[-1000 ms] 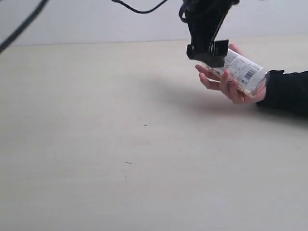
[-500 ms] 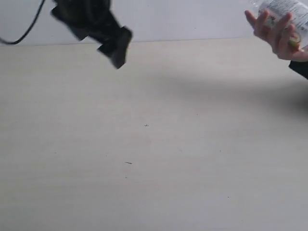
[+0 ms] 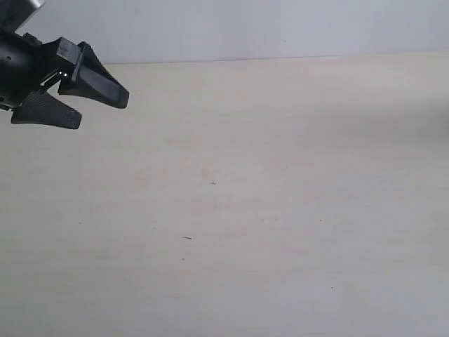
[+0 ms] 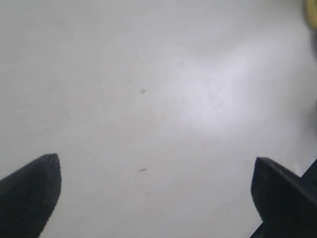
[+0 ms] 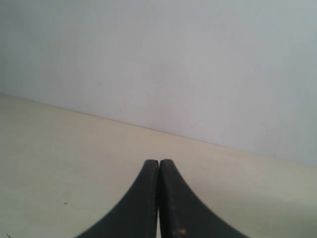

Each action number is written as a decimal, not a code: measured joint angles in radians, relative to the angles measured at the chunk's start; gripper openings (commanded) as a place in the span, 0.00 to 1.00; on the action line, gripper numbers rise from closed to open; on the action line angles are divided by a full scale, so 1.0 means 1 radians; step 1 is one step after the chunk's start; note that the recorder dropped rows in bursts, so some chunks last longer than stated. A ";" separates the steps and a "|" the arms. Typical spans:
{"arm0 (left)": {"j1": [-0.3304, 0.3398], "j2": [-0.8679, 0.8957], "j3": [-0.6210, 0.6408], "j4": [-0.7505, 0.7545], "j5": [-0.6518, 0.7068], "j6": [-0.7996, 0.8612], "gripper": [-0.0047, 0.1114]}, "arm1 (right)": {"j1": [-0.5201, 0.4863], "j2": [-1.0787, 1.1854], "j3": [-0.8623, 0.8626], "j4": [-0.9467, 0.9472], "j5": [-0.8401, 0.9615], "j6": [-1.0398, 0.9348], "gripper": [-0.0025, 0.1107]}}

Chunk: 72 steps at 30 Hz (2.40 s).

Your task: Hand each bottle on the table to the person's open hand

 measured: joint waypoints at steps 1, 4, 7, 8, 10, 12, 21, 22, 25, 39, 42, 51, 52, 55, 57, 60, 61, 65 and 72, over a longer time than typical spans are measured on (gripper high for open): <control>0.000 -0.008 0.023 -0.044 -0.024 0.020 0.94 | 0.000 0.000 0.000 0.000 0.000 0.000 0.02; 0.002 -0.015 0.096 -0.132 -0.100 0.048 0.94 | 0.000 0.000 0.000 0.000 0.000 0.000 0.02; 0.003 -0.015 0.182 -0.183 -0.199 0.095 0.94 | 0.000 0.000 0.000 0.000 0.000 0.000 0.02; 0.003 -0.015 0.211 -0.199 -0.234 0.115 0.94 | 0.000 0.000 0.000 0.000 0.000 0.000 0.02; 0.003 -0.017 0.259 -0.212 -0.297 0.138 0.94 | 0.000 0.000 0.000 0.002 0.000 0.000 0.02; 0.003 -0.017 0.298 -0.217 -0.354 0.147 0.94 | 0.000 0.000 0.000 0.002 0.000 0.000 0.02; 0.003 -0.027 0.342 -0.256 -0.438 0.154 0.94 | 0.000 0.000 0.000 0.006 0.000 0.000 0.02; 0.003 -0.027 0.342 -0.263 -0.444 0.154 0.94 | 0.000 0.000 0.000 0.006 0.000 0.000 0.02; 0.003 -0.027 0.342 -0.298 -0.446 0.154 0.94 | 0.000 0.000 0.000 0.008 0.000 0.000 0.02; 0.003 -0.027 0.342 -0.315 -0.446 0.160 0.94 | 0.000 0.000 0.000 0.008 0.000 0.000 0.02; 0.003 -0.027 0.342 -0.307 -0.450 0.163 0.94 | 0.000 0.000 0.000 0.008 0.000 0.000 0.02; 0.003 -0.027 0.342 -0.307 -0.463 0.182 0.94 | 0.000 0.000 0.000 0.008 0.000 0.000 0.02; 0.003 -0.027 0.342 -0.304 -0.468 0.182 0.94 | 0.000 0.000 0.000 0.008 0.000 0.000 0.02; 0.003 -0.027 0.342 -0.296 -0.480 0.184 0.94 | 0.000 0.000 0.000 0.008 0.000 0.000 0.02; 0.003 -0.027 0.342 -0.296 -0.480 0.186 0.91 | 0.000 0.000 0.000 0.010 0.000 0.000 0.02; 0.003 -0.027 0.342 -0.301 -0.478 0.198 0.63 | 0.000 0.000 0.000 0.010 0.000 0.000 0.02; 0.003 -0.027 0.342 -0.308 -0.469 0.202 0.46 | 0.000 0.000 0.000 0.010 0.000 0.000 0.02; 0.003 -0.027 0.342 -0.347 -0.411 0.209 0.09 | 0.000 0.000 0.000 0.010 0.000 0.000 0.02; 0.003 -0.029 0.342 -0.377 -0.346 0.238 0.10 | 0.000 0.000 0.000 0.010 0.000 0.000 0.02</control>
